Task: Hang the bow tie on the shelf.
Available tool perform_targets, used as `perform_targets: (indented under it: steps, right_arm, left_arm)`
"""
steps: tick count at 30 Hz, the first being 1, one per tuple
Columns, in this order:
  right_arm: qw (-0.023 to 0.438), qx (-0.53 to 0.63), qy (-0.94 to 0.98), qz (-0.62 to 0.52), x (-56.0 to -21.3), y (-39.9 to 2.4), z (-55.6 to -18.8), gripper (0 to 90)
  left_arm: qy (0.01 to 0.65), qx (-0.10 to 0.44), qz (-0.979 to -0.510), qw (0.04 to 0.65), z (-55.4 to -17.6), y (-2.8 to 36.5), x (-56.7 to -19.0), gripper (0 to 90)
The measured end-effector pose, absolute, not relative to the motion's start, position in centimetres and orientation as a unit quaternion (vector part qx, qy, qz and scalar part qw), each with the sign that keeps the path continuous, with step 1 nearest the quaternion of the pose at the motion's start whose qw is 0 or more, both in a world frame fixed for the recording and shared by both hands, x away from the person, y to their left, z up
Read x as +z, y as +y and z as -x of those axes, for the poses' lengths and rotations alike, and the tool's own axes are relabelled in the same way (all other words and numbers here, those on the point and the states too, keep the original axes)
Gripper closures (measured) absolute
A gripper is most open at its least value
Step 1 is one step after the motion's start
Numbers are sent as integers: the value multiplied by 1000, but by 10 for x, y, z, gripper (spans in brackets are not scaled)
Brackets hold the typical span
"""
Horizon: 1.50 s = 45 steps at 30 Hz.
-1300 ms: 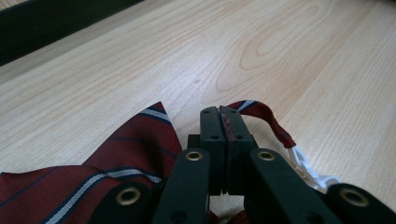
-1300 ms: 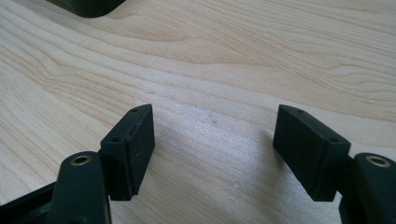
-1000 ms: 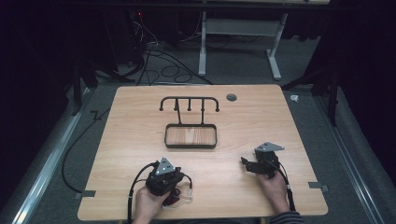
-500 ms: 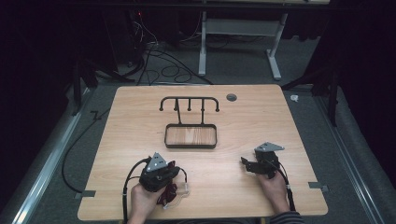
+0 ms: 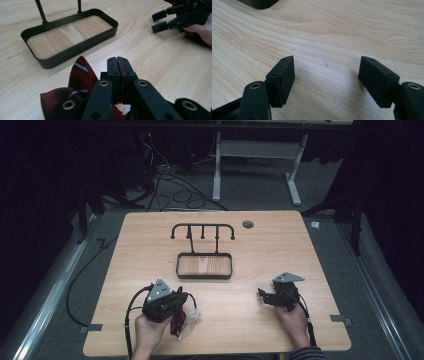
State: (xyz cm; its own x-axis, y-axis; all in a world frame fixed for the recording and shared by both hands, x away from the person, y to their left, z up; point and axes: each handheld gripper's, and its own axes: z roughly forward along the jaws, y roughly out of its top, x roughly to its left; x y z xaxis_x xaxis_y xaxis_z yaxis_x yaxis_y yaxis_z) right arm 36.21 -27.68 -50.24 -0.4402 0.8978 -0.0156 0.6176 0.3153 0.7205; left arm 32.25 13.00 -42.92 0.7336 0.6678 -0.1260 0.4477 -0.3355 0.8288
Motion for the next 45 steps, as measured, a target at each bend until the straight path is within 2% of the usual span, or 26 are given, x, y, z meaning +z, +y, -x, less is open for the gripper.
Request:
perform_targets:
  steps: [45]
  right_arm:
    - [212, 328, 782, -485, -502, -277, -362, 304]
  left_arm:
    - [337, 174, -771, 512, -350, 129, -375, 891]
